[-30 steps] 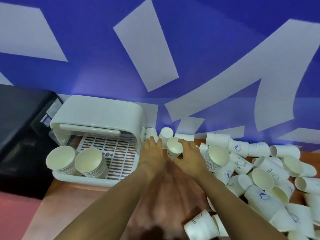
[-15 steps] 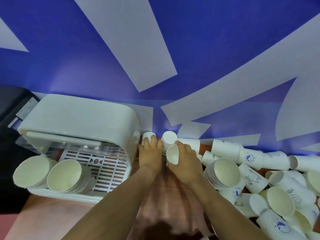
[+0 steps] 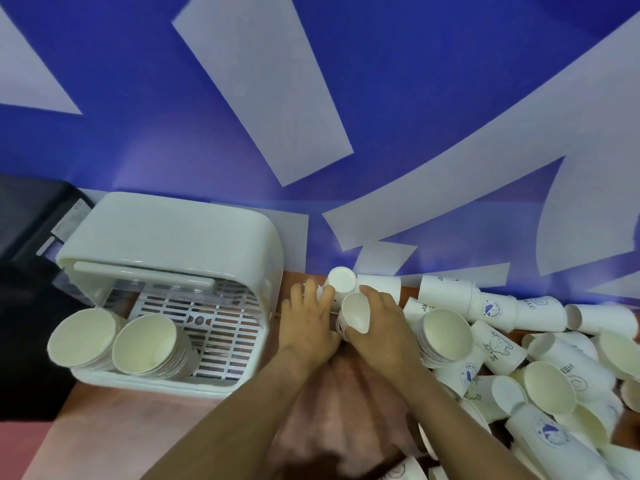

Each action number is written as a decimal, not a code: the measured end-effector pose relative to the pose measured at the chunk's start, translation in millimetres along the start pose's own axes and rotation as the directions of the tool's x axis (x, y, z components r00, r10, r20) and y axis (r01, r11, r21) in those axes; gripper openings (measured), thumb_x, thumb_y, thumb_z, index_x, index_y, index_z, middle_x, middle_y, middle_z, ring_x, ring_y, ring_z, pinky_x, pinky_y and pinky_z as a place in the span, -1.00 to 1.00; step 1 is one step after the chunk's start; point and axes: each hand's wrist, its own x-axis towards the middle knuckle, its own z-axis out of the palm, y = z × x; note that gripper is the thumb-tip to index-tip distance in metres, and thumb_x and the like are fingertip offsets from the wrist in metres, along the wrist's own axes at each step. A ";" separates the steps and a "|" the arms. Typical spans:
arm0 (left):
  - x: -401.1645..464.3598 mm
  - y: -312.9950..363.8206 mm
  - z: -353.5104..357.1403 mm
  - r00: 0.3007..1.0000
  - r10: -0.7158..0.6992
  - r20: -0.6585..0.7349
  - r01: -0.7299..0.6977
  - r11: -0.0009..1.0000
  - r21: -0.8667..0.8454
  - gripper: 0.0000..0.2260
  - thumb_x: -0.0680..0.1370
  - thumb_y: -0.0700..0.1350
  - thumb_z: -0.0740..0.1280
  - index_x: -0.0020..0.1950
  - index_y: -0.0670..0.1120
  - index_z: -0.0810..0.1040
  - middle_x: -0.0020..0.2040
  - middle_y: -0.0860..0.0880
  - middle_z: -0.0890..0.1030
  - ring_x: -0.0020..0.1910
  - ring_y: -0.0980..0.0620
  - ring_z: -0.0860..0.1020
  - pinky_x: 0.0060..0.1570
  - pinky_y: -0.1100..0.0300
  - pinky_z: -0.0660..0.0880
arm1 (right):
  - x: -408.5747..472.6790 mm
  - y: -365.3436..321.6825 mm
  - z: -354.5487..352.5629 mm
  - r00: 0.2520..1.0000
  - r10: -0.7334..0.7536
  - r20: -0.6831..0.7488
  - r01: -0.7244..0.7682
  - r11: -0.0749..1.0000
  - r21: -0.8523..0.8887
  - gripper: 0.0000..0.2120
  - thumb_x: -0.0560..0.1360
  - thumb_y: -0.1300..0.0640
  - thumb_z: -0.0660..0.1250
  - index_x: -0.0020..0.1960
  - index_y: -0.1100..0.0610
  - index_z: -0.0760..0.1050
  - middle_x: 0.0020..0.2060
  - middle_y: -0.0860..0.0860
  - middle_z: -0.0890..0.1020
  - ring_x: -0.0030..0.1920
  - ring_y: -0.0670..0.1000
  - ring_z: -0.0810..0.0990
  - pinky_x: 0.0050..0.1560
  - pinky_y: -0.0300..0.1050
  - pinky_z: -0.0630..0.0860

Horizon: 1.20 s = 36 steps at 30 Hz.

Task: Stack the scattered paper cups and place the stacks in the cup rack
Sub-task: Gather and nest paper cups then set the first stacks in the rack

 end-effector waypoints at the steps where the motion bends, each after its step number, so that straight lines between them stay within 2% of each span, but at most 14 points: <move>1: -7.6 -0.1 -5.1 1.000 0.010 -0.018 -0.010 1.000 -0.027 -0.56 0.36 0.02 0.26 0.22 0.00 0.29 0.23 -0.05 0.31 0.16 -0.09 0.32 0.11 0.08 0.37 | -6.1 -1.2 -2.8 1.000 0.003 -0.006 -0.003 1.000 0.001 -0.37 0.44 -0.05 0.33 0.44 -0.04 0.18 0.32 -0.03 0.37 0.30 0.06 0.36 0.25 -0.03 0.38; 4: -30.1 -4.1 -18.5 0.997 0.039 -0.061 -0.044 0.996 -0.081 -0.53 0.31 0.04 0.26 0.19 -0.02 0.34 0.12 -0.04 0.36 0.08 -0.09 0.36 0.02 0.10 0.37 | -25.6 -8.0 -11.1 1.000 -0.003 -0.024 0.003 1.000 -0.004 -0.37 0.45 -0.03 0.33 0.45 -0.02 0.18 0.35 -0.02 0.36 0.31 0.06 0.36 0.25 -0.04 0.38; 8: -56.4 -11.1 -31.7 0.974 0.106 -0.202 -0.142 0.974 -0.174 -0.49 0.23 0.11 0.15 0.09 -0.10 0.44 -0.06 -0.09 0.46 -0.09 -0.13 0.43 -0.06 0.02 0.47 | -50.0 -23.2 -18.7 0.998 -0.014 -0.068 0.013 1.000 -0.007 -0.37 0.43 -0.03 0.34 0.44 -0.02 0.21 0.33 -0.02 0.38 0.31 0.07 0.37 0.24 0.00 0.41; 11: -78.3 -17.5 -46.1 0.980 0.097 -0.175 -0.147 0.941 -0.305 -0.55 0.30 0.11 0.21 0.09 -0.10 0.41 -0.01 -0.07 0.47 0.00 -0.10 0.40 0.05 0.07 0.42 | -66.6 -34.8 -21.6 0.997 0.005 -0.077 -0.005 1.000 -0.007 -0.38 0.42 -0.03 0.34 0.42 -0.03 0.23 0.32 -0.02 0.39 0.30 0.07 0.38 0.22 0.00 0.42; 15: -104.6 -36.9 -68.4 0.984 0.091 -0.154 -0.150 0.887 -0.437 -0.63 0.35 0.11 0.18 0.06 -0.08 0.40 0.10 -0.02 0.43 0.11 -0.03 0.37 0.07 0.16 0.39 | -87.4 -50.4 -20.8 0.995 0.001 -0.097 -0.002 1.000 -0.007 -0.38 0.40 -0.07 0.35 0.41 -0.03 0.25 0.31 -0.03 0.42 0.30 0.05 0.39 0.23 0.00 0.42; 20: -133.7 -71.7 -89.9 0.980 0.107 -0.168 -0.169 0.893 -0.416 -0.54 0.40 0.21 0.11 0.16 -0.04 0.41 0.15 0.02 0.45 0.14 -0.02 0.41 0.08 0.15 0.40 | -111.3 -73.2 -19.1 0.994 0.017 -0.113 -0.022 0.999 -0.043 -0.41 0.44 -0.11 0.32 0.41 -0.05 0.24 0.32 -0.04 0.42 0.30 0.05 0.40 0.20 0.01 0.43; 24: -151.9 -96.8 -109.0 0.983 0.083 -0.163 -0.147 0.888 -0.436 -0.64 0.50 0.17 0.26 0.20 0.02 0.39 0.13 0.05 0.53 0.12 0.01 0.46 0.01 0.16 0.39 | -126.5 -98.6 -13.3 0.995 0.013 -0.096 -0.017 0.999 -0.046 -0.42 0.45 -0.16 0.31 0.40 -0.07 0.25 0.30 -0.05 0.44 0.28 0.02 0.42 0.18 -0.02 0.43; 27: -163.7 -115.9 -126.8 0.983 0.078 -0.168 -0.144 0.893 -0.427 -0.59 0.48 0.24 0.27 0.22 0.05 0.37 0.12 0.07 0.54 0.12 0.02 0.47 -0.04 0.16 0.38 | -133.9 -122.2 -8.0 0.994 -0.009 -0.111 0.006 1.000 -0.026 -0.40 0.44 -0.21 0.32 0.41 -0.05 0.27 0.30 -0.04 0.45 0.29 0.01 0.42 0.21 -0.08 0.39; 30: -173.6 -138.6 -140.5 0.977 0.083 -0.197 -0.162 0.889 -0.429 -0.51 0.44 0.27 0.30 0.26 0.06 0.36 0.16 0.08 0.54 0.18 0.03 0.46 0.02 0.14 0.41 | -138.4 -143.7 -2.3 0.989 -0.029 -0.146 0.026 1.000 -0.017 -0.36 0.42 -0.25 0.32 0.41 -0.05 0.27 0.33 -0.06 0.43 0.32 0.00 0.39 0.25 -0.10 0.36; 33: -182.5 -163.0 -152.4 0.972 0.068 -0.225 -0.162 0.886 -0.435 -0.46 0.40 0.30 0.35 0.28 0.08 0.37 0.18 0.10 0.52 0.21 0.05 0.41 0.12 0.14 0.42 | -141.9 -160.4 7.3 0.988 -0.040 -0.150 0.041 0.999 0.004 -0.41 0.37 -0.29 0.32 0.32 -0.09 0.33 0.22 -0.09 0.49 0.24 0.02 0.44 0.17 -0.05 0.45; 36: -187.2 -188.1 -162.2 0.964 0.050 -0.263 -0.168 0.878 -0.449 -0.45 0.36 0.29 0.41 0.25 0.10 0.38 0.17 0.15 0.49 0.22 0.10 0.37 0.09 0.23 0.36 | -142.7 -176.9 17.8 0.989 -0.051 -0.137 0.055 0.998 0.024 -0.43 0.31 -0.32 0.31 0.25 -0.14 0.36 0.14 -0.14 0.51 0.17 -0.02 0.47 0.10 -0.05 0.49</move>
